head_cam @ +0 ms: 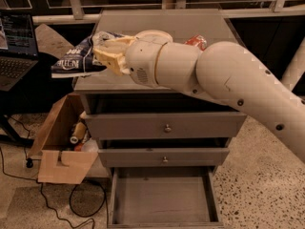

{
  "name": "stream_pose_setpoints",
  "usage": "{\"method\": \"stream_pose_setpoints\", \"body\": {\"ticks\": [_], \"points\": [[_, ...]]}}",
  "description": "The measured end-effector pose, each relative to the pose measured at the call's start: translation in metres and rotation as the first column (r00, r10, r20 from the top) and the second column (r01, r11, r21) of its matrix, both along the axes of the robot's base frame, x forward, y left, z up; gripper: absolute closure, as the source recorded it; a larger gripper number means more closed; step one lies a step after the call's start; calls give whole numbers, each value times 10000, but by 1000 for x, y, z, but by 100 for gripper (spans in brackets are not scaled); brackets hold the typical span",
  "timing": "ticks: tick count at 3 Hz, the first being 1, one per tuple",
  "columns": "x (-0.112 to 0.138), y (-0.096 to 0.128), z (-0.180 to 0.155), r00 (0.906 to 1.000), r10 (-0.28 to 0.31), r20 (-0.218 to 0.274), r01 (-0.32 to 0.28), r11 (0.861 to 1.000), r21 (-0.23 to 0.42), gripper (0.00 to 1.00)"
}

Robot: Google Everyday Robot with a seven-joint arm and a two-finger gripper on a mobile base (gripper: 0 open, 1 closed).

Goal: Pick blue chip bag from bottom drawer and place on counter

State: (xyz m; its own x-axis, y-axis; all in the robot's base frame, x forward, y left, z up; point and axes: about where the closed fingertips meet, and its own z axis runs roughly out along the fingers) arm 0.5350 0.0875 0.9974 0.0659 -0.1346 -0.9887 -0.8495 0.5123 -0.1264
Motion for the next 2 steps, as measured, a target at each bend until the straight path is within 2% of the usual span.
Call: {"method": "stream_pose_setpoints", "body": {"ticks": [1, 2], "points": [[9, -4, -4, 9982, -596, 121, 593, 9980, 212, 100], [34, -11, -1, 9898, -1347, 472, 1326, 9902, 443, 100]]}}
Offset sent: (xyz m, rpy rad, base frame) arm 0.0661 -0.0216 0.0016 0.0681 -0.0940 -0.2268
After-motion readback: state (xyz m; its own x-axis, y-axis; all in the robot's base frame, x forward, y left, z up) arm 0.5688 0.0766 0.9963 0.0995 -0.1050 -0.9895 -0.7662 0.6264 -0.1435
